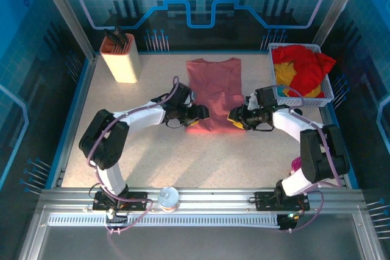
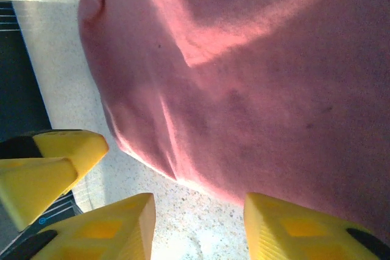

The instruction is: Fold and stack the t-shirts

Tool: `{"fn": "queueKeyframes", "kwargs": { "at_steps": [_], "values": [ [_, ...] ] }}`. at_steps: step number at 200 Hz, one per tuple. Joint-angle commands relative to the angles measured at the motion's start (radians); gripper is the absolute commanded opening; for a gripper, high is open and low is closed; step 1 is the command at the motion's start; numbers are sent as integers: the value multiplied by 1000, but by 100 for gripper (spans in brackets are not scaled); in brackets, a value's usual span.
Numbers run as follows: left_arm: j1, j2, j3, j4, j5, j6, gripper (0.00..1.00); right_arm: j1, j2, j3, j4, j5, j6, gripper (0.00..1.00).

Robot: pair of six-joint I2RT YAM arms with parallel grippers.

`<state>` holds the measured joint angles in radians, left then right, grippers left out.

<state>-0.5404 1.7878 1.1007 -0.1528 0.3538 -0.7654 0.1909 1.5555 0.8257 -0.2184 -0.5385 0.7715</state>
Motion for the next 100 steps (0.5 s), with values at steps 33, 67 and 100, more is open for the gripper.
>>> {"fn": "queueKeyframes", "kwargs": {
  "at_steps": [33, 67, 100],
  "values": [
    [19, 67, -97, 55, -6, -11, 59, -7, 116, -111, 138, -7, -21, 34],
    [57, 49, -144, 19, -13, 38, 57, -59, 146, -163, 148, -2, -69, 32],
    [81, 29, -132, -59, -12, 104, 55, -97, 113, -152, 78, 6, -134, 33]
  ]
}}
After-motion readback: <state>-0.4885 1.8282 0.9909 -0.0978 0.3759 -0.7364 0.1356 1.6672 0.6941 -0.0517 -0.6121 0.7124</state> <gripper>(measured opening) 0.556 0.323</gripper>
